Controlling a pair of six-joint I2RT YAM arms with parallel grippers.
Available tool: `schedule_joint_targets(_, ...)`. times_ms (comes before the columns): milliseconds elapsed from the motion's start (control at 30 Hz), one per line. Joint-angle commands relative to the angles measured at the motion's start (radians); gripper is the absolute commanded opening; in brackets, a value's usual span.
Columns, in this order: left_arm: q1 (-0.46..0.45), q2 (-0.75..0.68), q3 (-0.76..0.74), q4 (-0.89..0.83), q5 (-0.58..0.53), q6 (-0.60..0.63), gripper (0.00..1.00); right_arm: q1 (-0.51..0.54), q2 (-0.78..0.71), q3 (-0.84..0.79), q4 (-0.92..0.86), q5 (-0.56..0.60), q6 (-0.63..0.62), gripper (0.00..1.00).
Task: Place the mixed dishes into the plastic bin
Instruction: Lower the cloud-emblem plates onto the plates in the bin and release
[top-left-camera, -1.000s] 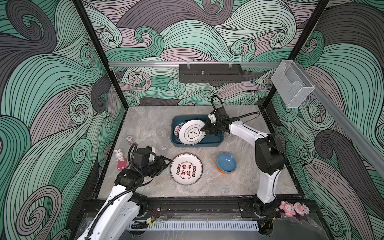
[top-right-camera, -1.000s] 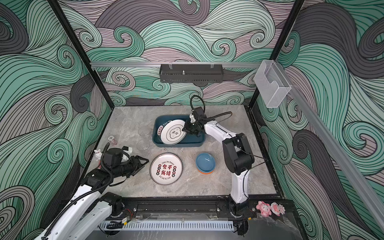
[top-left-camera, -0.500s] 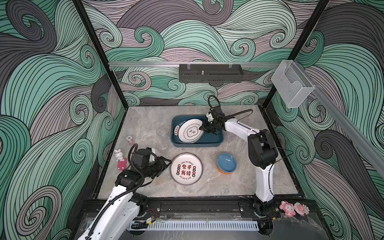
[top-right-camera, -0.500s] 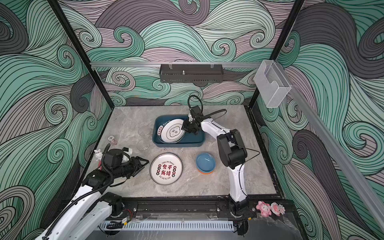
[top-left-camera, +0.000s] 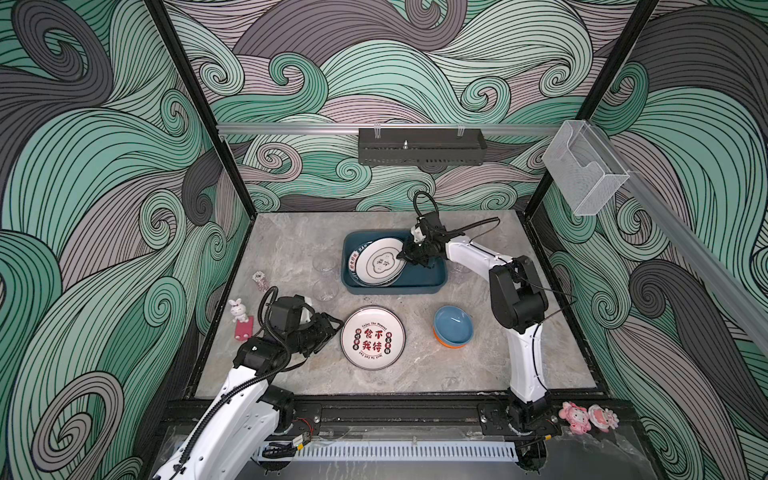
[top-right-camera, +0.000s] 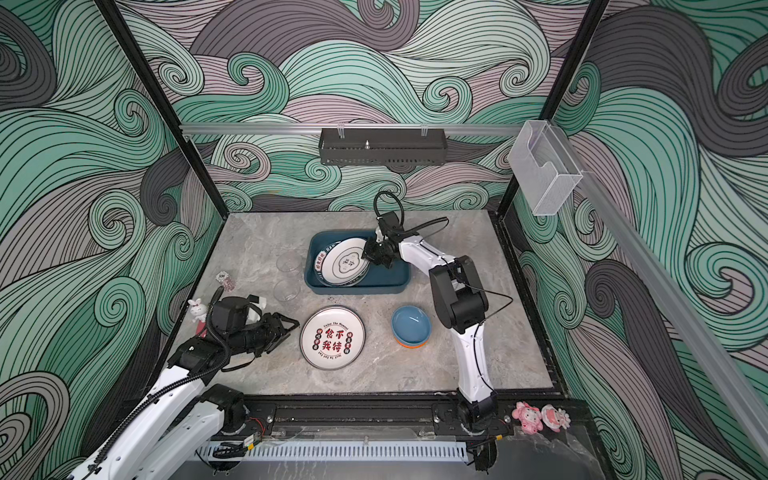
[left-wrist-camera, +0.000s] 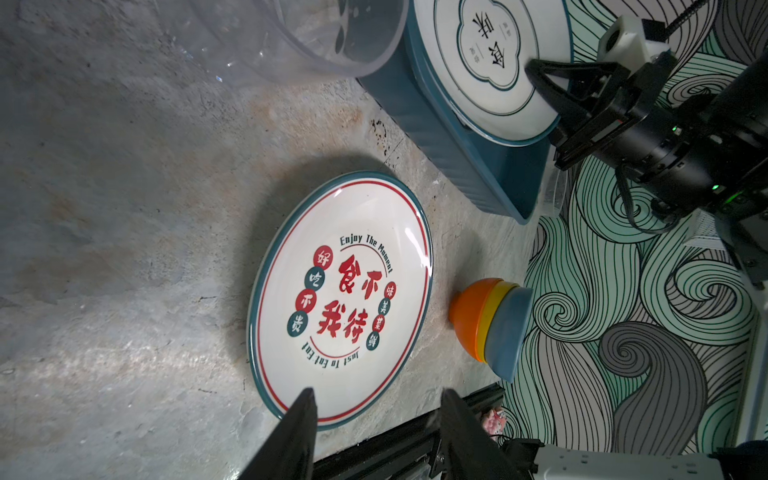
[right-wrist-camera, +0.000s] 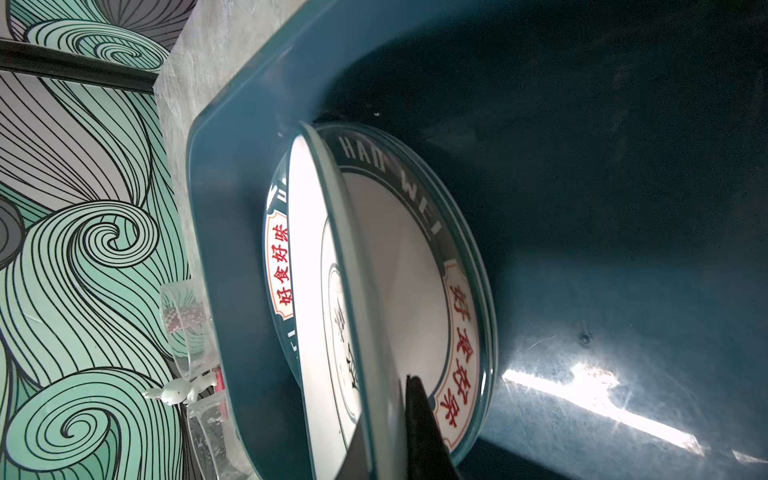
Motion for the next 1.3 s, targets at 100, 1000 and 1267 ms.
schedule_joint_targets(100,0.007,0.004,-0.009,0.020,0.005,-0.002,0.51,0.007,0.024,0.054,0.018,0.012,0.011,0.07)
schedule_joint_targets(1000,0.013,0.008,-0.003,0.022,0.013,0.005,0.51,0.020,0.024,0.052,-0.085,0.079,-0.046,0.24)
schedule_joint_targets(1267,0.014,0.005,-0.009,0.022,0.016,0.003,0.51,0.018,0.024,0.049,-0.111,0.107,-0.064,0.22)
